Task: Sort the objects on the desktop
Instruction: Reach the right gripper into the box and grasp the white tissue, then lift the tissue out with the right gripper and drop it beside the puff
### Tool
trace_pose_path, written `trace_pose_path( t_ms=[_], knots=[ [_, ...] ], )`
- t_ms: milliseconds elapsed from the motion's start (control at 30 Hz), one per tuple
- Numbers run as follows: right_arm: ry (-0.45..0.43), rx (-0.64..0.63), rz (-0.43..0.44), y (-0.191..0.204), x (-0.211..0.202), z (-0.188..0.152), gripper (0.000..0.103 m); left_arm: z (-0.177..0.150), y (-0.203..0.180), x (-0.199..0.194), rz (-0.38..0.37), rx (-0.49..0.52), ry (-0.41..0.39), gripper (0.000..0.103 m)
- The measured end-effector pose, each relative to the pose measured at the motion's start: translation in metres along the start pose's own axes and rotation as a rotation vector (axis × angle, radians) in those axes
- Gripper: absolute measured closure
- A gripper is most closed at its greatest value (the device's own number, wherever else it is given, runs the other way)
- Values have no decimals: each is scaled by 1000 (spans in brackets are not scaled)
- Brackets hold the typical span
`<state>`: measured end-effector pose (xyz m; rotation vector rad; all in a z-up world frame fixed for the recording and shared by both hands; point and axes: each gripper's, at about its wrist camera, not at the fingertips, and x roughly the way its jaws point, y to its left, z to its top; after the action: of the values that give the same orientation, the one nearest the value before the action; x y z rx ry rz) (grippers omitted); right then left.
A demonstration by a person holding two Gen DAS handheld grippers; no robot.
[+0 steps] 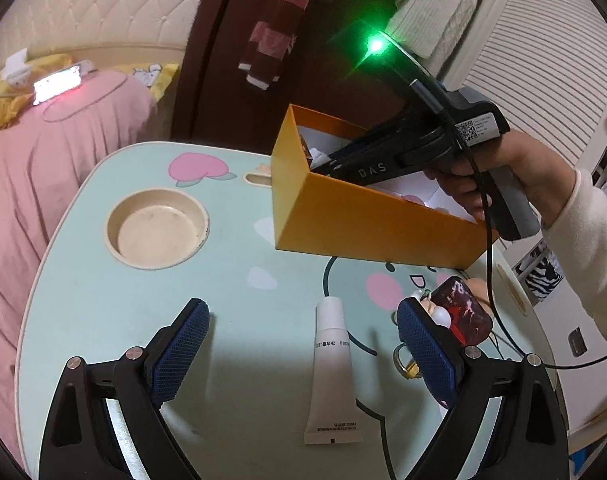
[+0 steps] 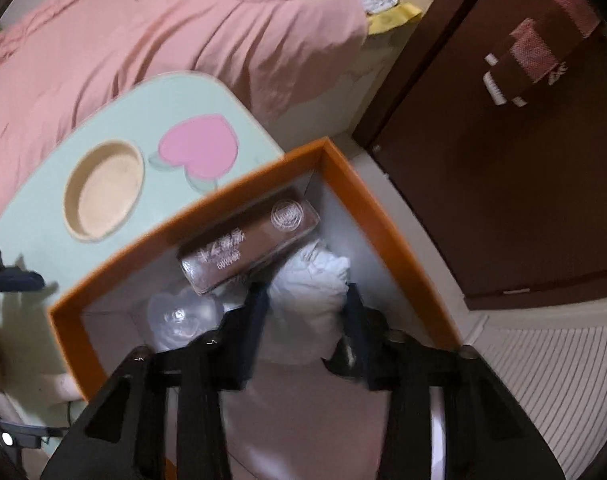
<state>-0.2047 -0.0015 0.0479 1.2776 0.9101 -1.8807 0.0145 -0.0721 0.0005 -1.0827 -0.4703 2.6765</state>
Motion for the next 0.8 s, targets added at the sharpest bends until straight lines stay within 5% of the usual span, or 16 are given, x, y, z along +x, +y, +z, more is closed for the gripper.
trace_pose_path(
  t_ms=[300, 500, 633, 800],
  knots=[
    [-176, 152, 59, -21, -81, -30, 79, -1, 0, 1, 1, -9, 5, 8],
    [-304, 284, 49, -23, -160, -102, 79, -2, -1, 2, 7, -8, 10, 8],
    [-308, 400, 44, -20, -176, -162, 79, -3, -1, 3, 10, -10, 13, 8],
    [-198, 577, 55, -16, -141, -232, 79, -3, 0, 5, 10, -18, 23, 8]
  ],
)
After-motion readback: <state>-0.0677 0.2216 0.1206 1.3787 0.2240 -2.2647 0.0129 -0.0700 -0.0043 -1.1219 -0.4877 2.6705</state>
